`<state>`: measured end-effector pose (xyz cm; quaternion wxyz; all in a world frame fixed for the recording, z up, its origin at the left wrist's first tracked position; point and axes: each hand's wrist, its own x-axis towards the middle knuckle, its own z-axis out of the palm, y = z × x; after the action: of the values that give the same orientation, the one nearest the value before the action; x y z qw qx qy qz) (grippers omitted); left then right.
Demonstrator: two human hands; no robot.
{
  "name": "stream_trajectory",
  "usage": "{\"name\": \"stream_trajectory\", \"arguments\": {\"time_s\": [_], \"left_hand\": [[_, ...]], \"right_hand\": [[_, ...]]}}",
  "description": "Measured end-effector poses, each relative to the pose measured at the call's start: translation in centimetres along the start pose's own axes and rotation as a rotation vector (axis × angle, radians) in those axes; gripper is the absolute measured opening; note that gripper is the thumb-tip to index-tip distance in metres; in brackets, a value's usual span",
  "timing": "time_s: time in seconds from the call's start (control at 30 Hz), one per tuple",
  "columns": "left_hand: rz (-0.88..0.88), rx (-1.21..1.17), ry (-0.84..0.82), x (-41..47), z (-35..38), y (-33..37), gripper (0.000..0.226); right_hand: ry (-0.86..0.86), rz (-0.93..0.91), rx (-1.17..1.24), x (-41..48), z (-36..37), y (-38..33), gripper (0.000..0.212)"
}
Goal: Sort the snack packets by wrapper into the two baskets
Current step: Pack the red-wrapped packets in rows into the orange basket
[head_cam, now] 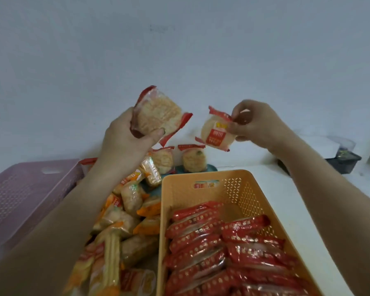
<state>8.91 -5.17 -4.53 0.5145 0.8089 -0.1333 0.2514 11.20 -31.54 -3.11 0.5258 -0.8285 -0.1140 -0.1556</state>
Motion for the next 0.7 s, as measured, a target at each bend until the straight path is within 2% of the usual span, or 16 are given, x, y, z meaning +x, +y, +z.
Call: {"name": "stream_trajectory", "arguments": {"time_s": [0.07,0.13,0.17,0.27,0.3,0.37,0.4,0.47,0.53,0.6,0.63,0.7], "left_hand": [[0.021,-0.053,-0.01,-1.2,-0.4,1.4,0.032],[0.015,-0.133,0.002,-2.0,-0.6,2.3,0.035],[0.01,-0.151,0.008,-2.3,-0.6,2.7,0.034],[0.036,-0.067,-0.044,-3.2,-0.7,3.6,0.027],[0.061,-0.023,-0.073,-3.7,-0.7,4.0,0.025],[0.117,0.09,-0.12,-4.5,-0.5,4.4,0.021],[0.153,0.163,-0.14,-4.9,-0.4,4.6,0.019],[0.23,0.309,-0.178,-5.4,-0.3,4.5,0.017],[0.279,0.426,-0.229,-5.7,0.0,4.5,0.021],[0.325,0.51,-0.288,-6.1,0.9,4.5,0.027],[0.34,0.527,-0.316,-6.4,1.6,4.6,0.031],[0.299,0.476,-0.362,-6.9,2.7,4.9,0.039]], "right_hand": [[-0.091,-0.045,0.181,-2.2,-0.6,-2.3,0.022],[-0.24,-0.062,0.172,-3.8,-0.1,-3.7,0.024],[-0.307,-0.081,0.058,-4.5,0.8,-3.9,0.022],[-0.447,-0.202,-0.514,-6.0,4.4,-2.5,0.02],[-0.503,-0.216,-0.61,-6.6,5.3,-2.1,0.023],[-0.616,-0.154,-0.599,-7.1,5.9,-1.5,0.026],[-0.622,-0.105,-0.534,-7.3,5.3,-1.8,0.027],[-0.502,-0.027,-0.341,-7.6,3.1,-2.7,0.029],[-0.346,-0.009,-0.163,-8.3,0.9,-3.8,0.052],[-0.299,-0.095,-0.21,-9.1,0.3,-4.5,0.076],[-0.29,-0.169,-0.311,-9.3,0.4,-4.6,0.077],[-0.251,-0.285,-0.442,-9.5,0.8,-4.4,0.058]]}}
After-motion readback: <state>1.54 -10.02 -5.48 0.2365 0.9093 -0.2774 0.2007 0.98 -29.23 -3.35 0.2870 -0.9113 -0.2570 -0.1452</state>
